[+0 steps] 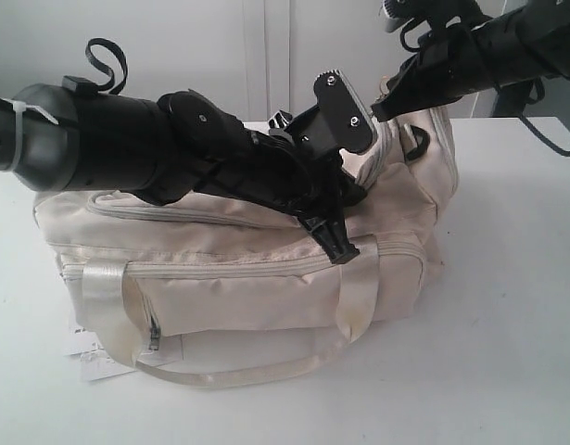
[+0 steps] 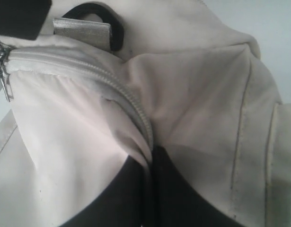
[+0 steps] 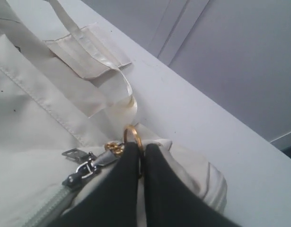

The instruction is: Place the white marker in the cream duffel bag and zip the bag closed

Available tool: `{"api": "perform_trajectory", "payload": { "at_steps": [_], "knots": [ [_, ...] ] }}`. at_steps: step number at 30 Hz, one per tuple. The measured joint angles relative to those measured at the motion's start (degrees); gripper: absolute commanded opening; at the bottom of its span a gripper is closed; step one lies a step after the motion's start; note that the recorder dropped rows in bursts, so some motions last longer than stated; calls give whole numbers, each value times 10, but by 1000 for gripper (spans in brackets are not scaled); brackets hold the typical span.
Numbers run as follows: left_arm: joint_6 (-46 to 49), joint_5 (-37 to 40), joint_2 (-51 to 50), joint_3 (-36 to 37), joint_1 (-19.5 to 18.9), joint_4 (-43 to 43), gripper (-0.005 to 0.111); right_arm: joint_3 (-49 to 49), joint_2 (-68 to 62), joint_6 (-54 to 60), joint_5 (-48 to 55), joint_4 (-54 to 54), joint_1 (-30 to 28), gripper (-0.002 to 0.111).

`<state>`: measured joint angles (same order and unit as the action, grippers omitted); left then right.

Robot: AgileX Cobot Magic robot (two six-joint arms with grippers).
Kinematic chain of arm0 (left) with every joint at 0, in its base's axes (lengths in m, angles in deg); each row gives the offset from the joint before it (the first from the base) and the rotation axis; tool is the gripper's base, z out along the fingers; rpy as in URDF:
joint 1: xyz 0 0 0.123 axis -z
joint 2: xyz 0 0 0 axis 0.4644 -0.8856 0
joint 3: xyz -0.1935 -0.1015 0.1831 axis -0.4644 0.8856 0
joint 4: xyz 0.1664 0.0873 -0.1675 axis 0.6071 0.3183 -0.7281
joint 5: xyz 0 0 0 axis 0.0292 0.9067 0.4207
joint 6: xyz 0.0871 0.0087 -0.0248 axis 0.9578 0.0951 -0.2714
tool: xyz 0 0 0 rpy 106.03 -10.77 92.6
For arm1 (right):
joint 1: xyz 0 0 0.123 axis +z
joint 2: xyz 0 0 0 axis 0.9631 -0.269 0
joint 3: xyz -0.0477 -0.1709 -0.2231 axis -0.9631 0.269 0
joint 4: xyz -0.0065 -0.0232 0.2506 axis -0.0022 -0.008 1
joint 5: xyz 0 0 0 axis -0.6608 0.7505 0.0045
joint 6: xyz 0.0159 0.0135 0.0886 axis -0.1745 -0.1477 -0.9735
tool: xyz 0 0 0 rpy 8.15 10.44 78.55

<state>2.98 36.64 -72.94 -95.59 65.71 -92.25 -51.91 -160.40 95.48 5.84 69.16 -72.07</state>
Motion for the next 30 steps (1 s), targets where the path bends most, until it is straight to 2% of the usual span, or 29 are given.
{"api": "perform_trajectory", "payload": {
  "at_steps": [9, 11, 13, 16, 20, 23, 26, 30],
  "knots": [
    [0, -2, 0, 0, 0, 0, 0, 0, -13, -18, -12, 1, 0, 1],
    [0, -2, 0, 0, 0, 0, 0, 0, -12, -30, -13, 2, 0, 6],
    [0, -2, 0, 0, 0, 0, 2, 0, -12, -39, -17, 2, 0, 17],
    [0, 9, 0, 0, 0, 1, 17, -1, -13, -47, -38, 2, 0, 36],
    [0, 6, -1, 0, 0, 3, 50, -1, -13, -51, -53, 2, 0, 60],
    [0, 0, 1, 2, 0, 4, 67, -1, -4, -61, -59, 1, 0, 63],
    [0, -7, 9, 2, 0, 7, 70, -1, 14, -65, -46, 1, 0, 63],
    [1, -7, 32, 2, 0, 7, 70, -3, 43, -90, 20, 1, 0, 63]
  ]
}}
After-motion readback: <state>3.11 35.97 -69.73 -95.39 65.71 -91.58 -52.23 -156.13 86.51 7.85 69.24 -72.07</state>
